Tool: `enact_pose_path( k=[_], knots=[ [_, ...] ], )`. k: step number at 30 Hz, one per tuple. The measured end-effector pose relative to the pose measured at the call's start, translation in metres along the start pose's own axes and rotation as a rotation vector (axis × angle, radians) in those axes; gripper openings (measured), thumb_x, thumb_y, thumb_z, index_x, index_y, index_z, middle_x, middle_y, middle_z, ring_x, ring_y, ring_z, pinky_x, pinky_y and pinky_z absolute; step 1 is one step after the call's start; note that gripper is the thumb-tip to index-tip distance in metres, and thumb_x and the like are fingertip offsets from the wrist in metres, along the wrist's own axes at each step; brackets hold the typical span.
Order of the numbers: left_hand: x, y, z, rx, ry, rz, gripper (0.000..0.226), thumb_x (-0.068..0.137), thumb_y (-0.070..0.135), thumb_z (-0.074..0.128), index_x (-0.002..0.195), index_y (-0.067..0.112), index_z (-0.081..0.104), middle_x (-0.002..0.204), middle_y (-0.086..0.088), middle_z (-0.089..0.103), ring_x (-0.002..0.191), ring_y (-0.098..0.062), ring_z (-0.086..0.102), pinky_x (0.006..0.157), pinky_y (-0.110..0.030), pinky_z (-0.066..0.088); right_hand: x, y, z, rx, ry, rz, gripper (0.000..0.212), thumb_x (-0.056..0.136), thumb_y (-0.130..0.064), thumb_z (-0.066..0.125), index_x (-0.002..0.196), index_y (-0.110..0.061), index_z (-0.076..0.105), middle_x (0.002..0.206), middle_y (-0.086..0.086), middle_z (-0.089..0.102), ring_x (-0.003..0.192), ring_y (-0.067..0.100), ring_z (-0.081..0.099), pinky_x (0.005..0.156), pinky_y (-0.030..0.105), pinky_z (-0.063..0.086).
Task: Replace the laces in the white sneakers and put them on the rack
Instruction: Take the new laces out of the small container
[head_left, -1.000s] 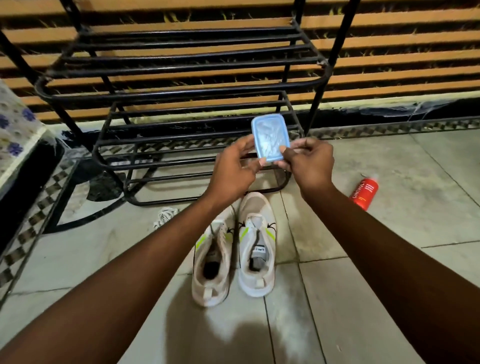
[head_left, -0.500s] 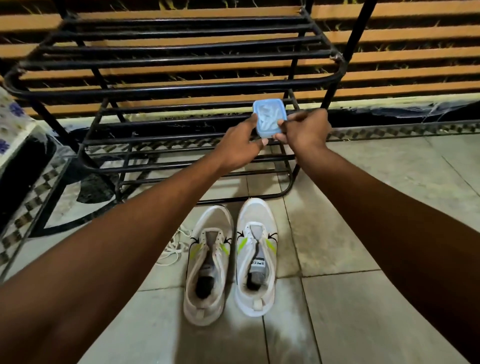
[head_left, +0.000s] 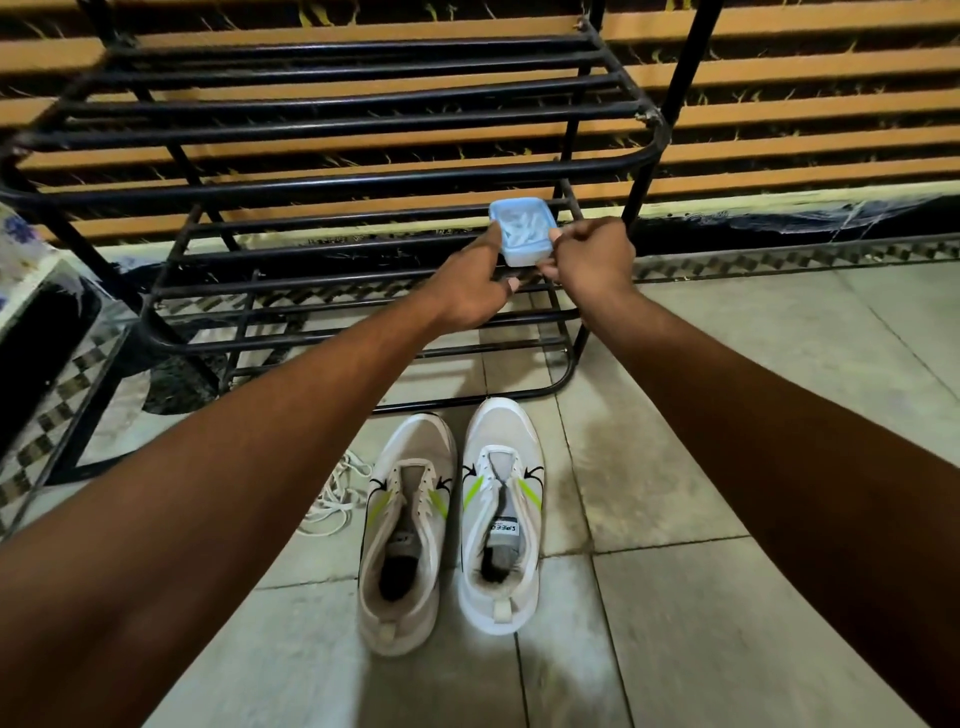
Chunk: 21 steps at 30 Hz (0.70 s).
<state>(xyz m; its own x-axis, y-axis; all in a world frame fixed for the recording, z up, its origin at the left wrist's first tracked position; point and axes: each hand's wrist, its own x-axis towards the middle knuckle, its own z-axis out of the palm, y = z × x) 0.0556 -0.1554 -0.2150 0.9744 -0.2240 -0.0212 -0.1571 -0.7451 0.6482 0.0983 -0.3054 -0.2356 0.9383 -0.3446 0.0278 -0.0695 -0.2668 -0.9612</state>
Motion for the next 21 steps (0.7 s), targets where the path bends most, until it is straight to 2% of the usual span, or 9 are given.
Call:
enact_pose_path(
  k=[3, 5, 7, 9, 13, 16, 18, 21],
  knots=[
    [-0.005, 0.003, 0.003, -0.016, 0.126, 0.000, 0.065, 0.101, 0.017, 0.063, 0.158, 0.020, 0.033, 0.151, -0.005, 0.054, 0.140, -0.022, 0.048, 0.102, -0.023, 0.034, -0.010, 0.006, -0.007, 0.018, -0.002, -0.033, 0.012, 0.095, -0.024, 0.069, 0.102, -0.014, 0.067, 0.101, 0.004, 0.072, 0.075, 0.009, 0.074, 0.068, 0.031, 0.064],
    [-0.013, 0.008, 0.007, -0.057, 0.270, 0.003, 0.057, 0.099, 0.016, 0.066, 0.152, 0.016, 0.045, 0.148, -0.004, 0.056, 0.139, -0.020, 0.049, 0.104, -0.023, 0.036, -0.024, 0.009, -0.013, 0.036, -0.014, -0.083, 0.008, 0.093, -0.025, 0.071, 0.096, -0.018, 0.067, 0.090, 0.001, 0.073, 0.079, 0.010, 0.074, 0.073, 0.035, 0.064],
    [-0.025, 0.009, 0.013, -0.131, 0.407, 0.013, 0.051, 0.098, 0.016, 0.068, 0.146, 0.013, 0.052, 0.144, -0.004, 0.059, 0.135, -0.018, 0.052, 0.110, -0.030, 0.042, -0.039, 0.014, -0.020, 0.071, -0.026, -0.124, 0.008, 0.088, -0.026, 0.073, 0.091, -0.024, 0.066, 0.085, -0.002, 0.073, 0.083, 0.011, 0.073, 0.077, 0.040, 0.063],
    [-0.041, 0.006, 0.021, -0.221, 0.498, 0.032, 0.041, 0.098, 0.016, 0.068, 0.137, 0.013, 0.057, 0.136, -0.003, 0.062, 0.125, -0.013, 0.058, 0.107, -0.035, 0.050, -0.055, 0.022, -0.023, 0.107, -0.044, -0.129, 0.009, 0.082, -0.030, 0.072, 0.089, -0.025, 0.069, 0.082, -0.003, 0.073, 0.083, 0.014, 0.073, 0.078, 0.046, 0.063],
    [-0.087, -0.003, 0.043, -0.320, 0.558, 0.055, 0.026, 0.097, 0.013, 0.068, 0.122, 0.014, 0.064, 0.118, 0.003, 0.068, 0.109, -0.007, 0.065, 0.096, -0.039, 0.057, -0.092, 0.031, -0.026, 0.176, -0.079, -0.133, 0.005, 0.081, -0.020, 0.069, 0.085, -0.023, 0.071, 0.078, 0.001, 0.073, 0.079, 0.025, 0.072, 0.076, 0.053, 0.061],
    [-0.122, -0.016, 0.049, -0.374, 0.563, 0.003, 0.020, 0.098, 0.015, 0.068, 0.118, 0.016, 0.066, 0.113, 0.006, 0.070, 0.105, -0.006, 0.067, 0.092, -0.040, 0.059, -0.124, 0.030, -0.026, 0.241, -0.109, -0.171, 0.011, 0.085, -0.005, 0.065, 0.088, -0.014, 0.071, 0.082, 0.008, 0.073, 0.080, 0.031, 0.070, 0.076, 0.052, 0.060],
    [-0.144, -0.025, 0.046, -0.394, 0.578, -0.029, 0.019, 0.098, 0.016, 0.068, 0.116, 0.016, 0.067, 0.111, 0.007, 0.071, 0.103, -0.004, 0.067, 0.093, -0.039, 0.058, -0.145, 0.029, -0.024, 0.265, -0.127, -0.186, 0.015, 0.083, -0.003, 0.062, 0.087, -0.015, 0.071, 0.080, 0.008, 0.072, 0.078, 0.031, 0.070, 0.073, 0.050, 0.061],
    [-0.170, -0.037, 0.040, -0.407, 0.619, -0.066, 0.016, 0.098, 0.014, 0.068, 0.114, 0.015, 0.068, 0.109, 0.008, 0.072, 0.101, -0.001, 0.067, 0.088, -0.033, 0.059, -0.168, 0.030, -0.016, 0.294, -0.156, -0.179, 0.016, 0.083, -0.002, 0.062, 0.086, -0.015, 0.071, 0.077, 0.007, 0.071, 0.072, 0.024, 0.068, 0.067, 0.038, 0.057]
  ],
)
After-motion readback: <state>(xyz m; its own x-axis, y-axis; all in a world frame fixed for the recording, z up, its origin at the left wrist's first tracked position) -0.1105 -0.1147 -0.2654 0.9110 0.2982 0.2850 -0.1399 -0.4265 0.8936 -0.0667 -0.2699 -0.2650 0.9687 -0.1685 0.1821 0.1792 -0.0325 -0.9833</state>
